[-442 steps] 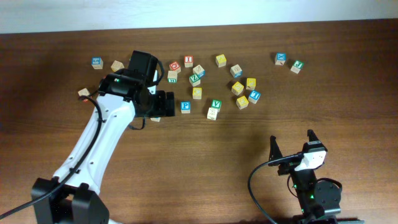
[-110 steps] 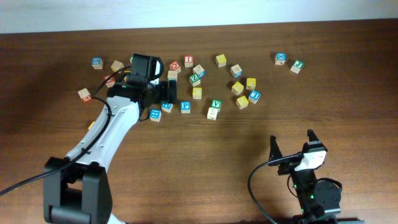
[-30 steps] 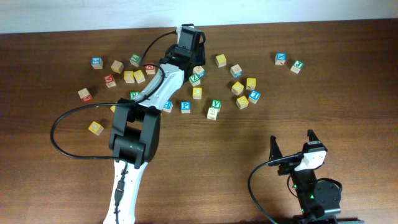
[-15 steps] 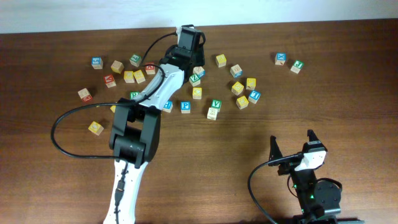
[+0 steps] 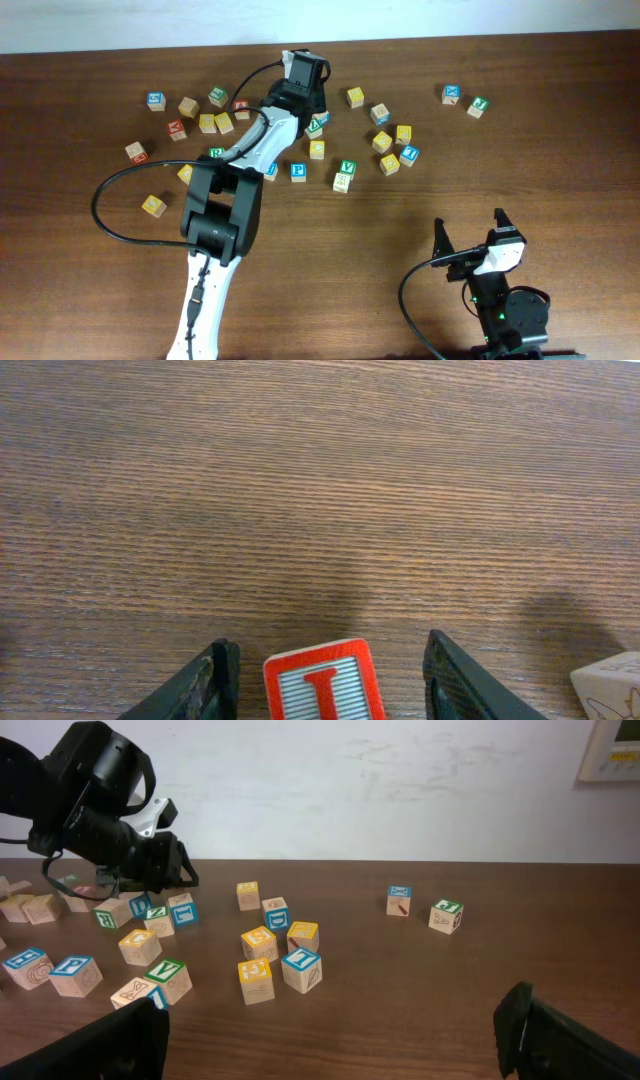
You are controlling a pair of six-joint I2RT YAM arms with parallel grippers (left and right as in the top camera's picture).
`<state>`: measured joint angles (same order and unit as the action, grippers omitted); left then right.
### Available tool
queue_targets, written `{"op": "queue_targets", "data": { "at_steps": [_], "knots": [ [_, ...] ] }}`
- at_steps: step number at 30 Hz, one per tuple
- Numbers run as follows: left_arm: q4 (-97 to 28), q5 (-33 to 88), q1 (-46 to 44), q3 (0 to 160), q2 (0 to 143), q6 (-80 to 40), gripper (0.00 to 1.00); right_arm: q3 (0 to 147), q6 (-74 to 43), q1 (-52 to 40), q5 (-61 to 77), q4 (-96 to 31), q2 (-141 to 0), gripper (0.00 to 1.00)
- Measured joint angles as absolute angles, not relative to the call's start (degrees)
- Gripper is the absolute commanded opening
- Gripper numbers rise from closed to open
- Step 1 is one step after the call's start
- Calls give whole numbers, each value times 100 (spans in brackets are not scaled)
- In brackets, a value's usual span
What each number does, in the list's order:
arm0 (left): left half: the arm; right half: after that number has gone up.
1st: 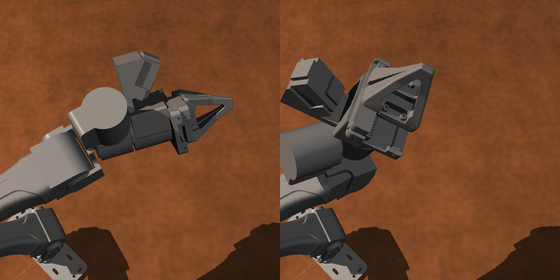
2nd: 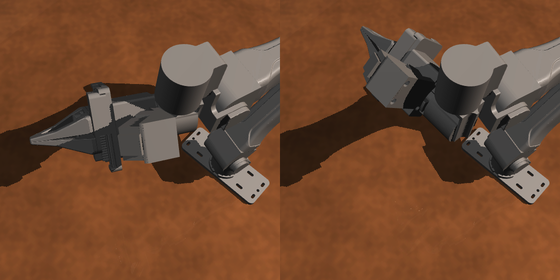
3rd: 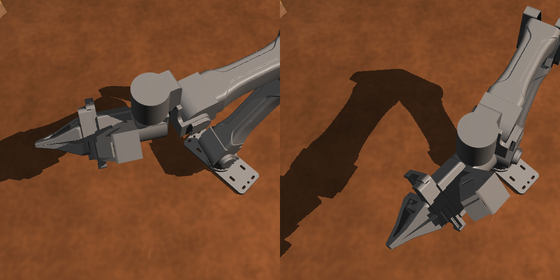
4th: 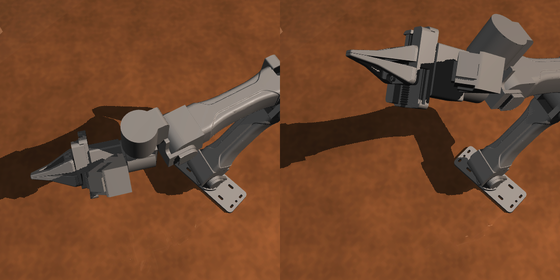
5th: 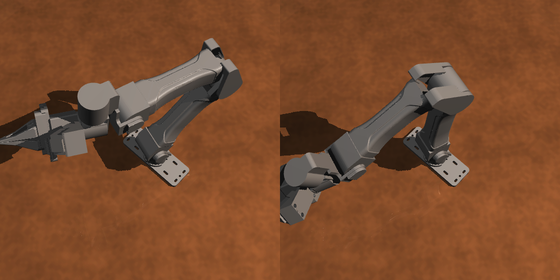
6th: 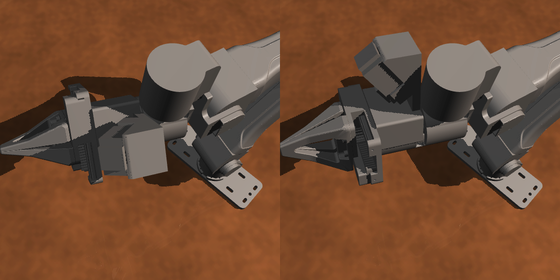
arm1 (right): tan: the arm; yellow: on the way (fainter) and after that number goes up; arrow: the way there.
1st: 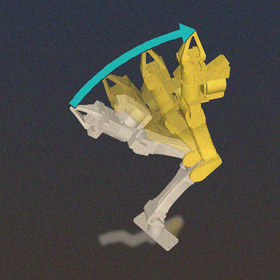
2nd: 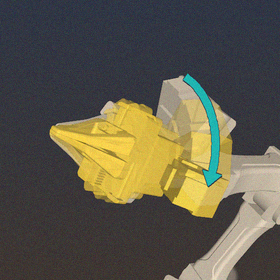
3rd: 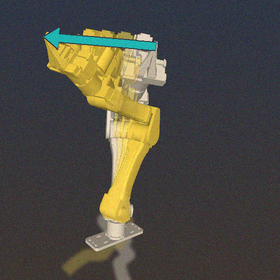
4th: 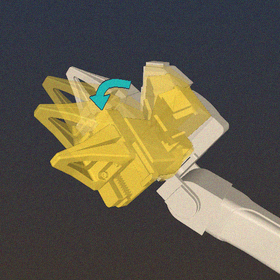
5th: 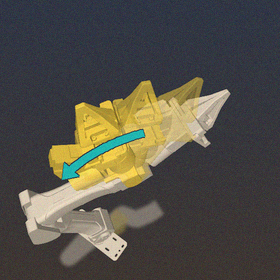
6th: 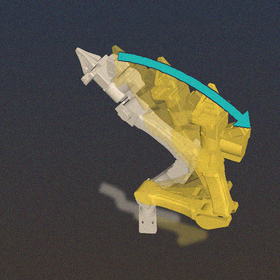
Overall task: Spell out ICRA
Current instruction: 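Lift the red I block with the left gripper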
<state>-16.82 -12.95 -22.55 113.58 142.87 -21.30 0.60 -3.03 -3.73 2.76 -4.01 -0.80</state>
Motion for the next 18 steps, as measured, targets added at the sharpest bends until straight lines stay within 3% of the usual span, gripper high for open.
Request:
{"op": "queue_targets", "data": {
  "at_steps": [9, 11, 18],
  "knots": [
    [-1660, -1358, -2255, 11358, 14306, -2150, 37, 60, -301, -373, 276, -401, -80, 98],
    [-1660, -1358, -2255, 11358, 14311, -2152, 27, 60, -303, -373, 276, -401, -80, 98],
    [-1653, -1374, -2252, 11358, 14315, -2171, 28, 60, -303, -373, 276, -401, -80, 98]
  ]
}}
